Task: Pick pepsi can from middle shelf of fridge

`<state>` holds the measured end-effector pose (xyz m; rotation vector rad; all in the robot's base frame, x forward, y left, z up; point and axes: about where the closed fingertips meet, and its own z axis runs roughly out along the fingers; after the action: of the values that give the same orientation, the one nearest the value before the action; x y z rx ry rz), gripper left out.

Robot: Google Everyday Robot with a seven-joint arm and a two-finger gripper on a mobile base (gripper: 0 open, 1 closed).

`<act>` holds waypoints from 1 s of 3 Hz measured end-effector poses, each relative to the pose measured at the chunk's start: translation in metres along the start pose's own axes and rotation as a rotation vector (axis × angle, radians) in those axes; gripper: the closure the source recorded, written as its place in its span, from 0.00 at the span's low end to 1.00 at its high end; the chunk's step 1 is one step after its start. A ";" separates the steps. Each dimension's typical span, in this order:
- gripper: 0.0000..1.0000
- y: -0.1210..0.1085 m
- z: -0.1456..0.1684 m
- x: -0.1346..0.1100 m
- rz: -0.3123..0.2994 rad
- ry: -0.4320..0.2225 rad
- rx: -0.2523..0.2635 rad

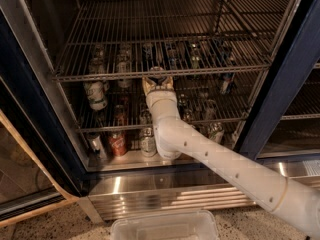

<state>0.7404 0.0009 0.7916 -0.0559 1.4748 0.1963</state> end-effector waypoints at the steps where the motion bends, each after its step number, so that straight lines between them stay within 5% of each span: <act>1: 1.00 -0.004 -0.046 -0.018 0.024 -0.009 0.000; 3: 1.00 -0.005 -0.052 -0.020 0.046 -0.018 -0.031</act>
Offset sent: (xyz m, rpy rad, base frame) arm -0.0358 -0.0108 0.0136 0.0265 -0.0055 -0.0012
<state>0.6885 -0.0140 0.8058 -0.0450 1.4566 0.2568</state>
